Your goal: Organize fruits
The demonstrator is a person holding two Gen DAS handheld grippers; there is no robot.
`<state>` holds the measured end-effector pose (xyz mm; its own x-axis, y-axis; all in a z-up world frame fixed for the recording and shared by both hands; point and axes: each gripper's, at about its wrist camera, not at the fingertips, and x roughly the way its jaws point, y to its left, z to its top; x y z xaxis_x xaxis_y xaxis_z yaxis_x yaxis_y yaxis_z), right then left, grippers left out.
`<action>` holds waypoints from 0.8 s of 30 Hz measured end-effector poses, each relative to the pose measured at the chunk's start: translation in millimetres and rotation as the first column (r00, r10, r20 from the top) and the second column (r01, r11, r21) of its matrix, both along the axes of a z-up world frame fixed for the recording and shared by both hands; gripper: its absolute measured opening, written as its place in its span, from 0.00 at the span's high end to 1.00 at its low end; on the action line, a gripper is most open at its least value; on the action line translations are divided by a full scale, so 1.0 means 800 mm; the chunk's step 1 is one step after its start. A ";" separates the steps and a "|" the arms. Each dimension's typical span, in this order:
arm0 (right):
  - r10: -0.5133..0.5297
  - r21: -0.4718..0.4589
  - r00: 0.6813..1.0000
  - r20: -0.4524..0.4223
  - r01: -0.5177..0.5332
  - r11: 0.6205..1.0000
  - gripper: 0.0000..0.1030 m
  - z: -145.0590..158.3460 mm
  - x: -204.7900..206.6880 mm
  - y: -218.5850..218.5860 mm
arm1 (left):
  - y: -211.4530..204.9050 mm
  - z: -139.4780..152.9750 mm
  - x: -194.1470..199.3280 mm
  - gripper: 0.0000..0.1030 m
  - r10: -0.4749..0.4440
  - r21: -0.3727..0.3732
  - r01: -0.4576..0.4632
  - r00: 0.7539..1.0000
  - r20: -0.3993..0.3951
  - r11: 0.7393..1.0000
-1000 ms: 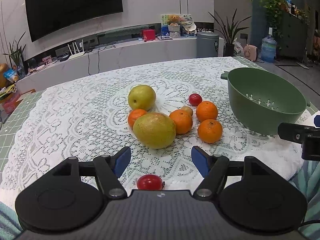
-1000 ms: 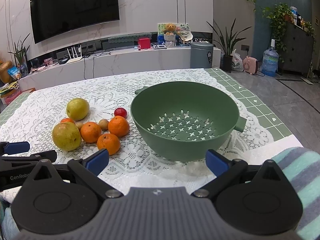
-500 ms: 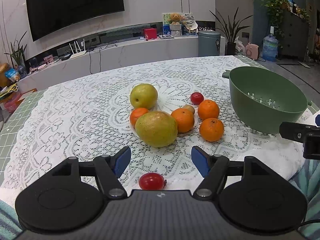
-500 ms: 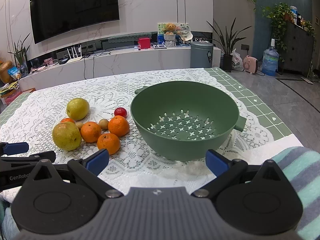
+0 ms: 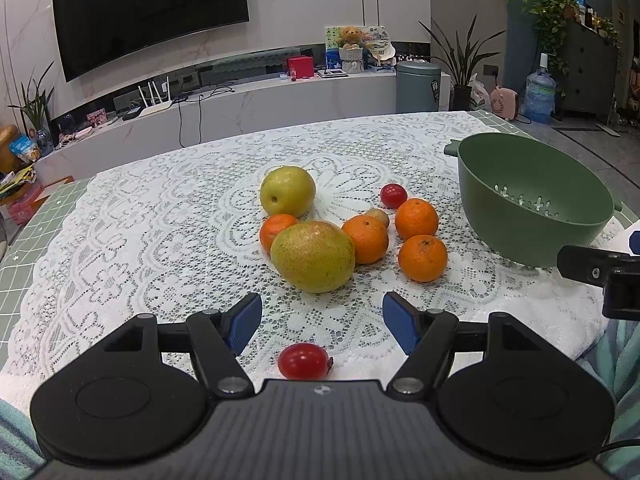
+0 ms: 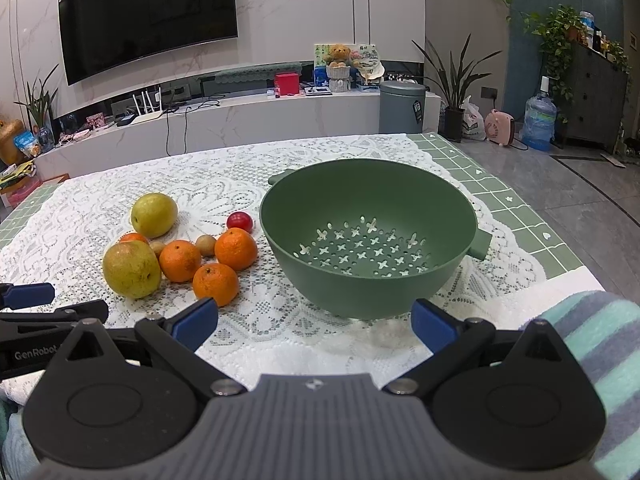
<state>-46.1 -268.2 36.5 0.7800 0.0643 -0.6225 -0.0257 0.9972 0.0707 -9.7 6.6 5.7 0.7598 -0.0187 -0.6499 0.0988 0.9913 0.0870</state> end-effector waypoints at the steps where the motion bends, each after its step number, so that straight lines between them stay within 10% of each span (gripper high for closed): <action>1: 0.000 0.000 1.000 0.000 0.000 1.000 0.04 0.000 0.000 0.000 | 0.000 0.000 0.000 0.21 -0.001 0.000 0.001 1.000 0.000 1.000; 24: 0.004 0.014 1.000 0.002 -0.004 1.000 0.04 -0.004 0.000 0.001 | 0.005 -0.001 -0.002 0.21 0.003 -0.010 -0.003 1.000 -0.008 1.000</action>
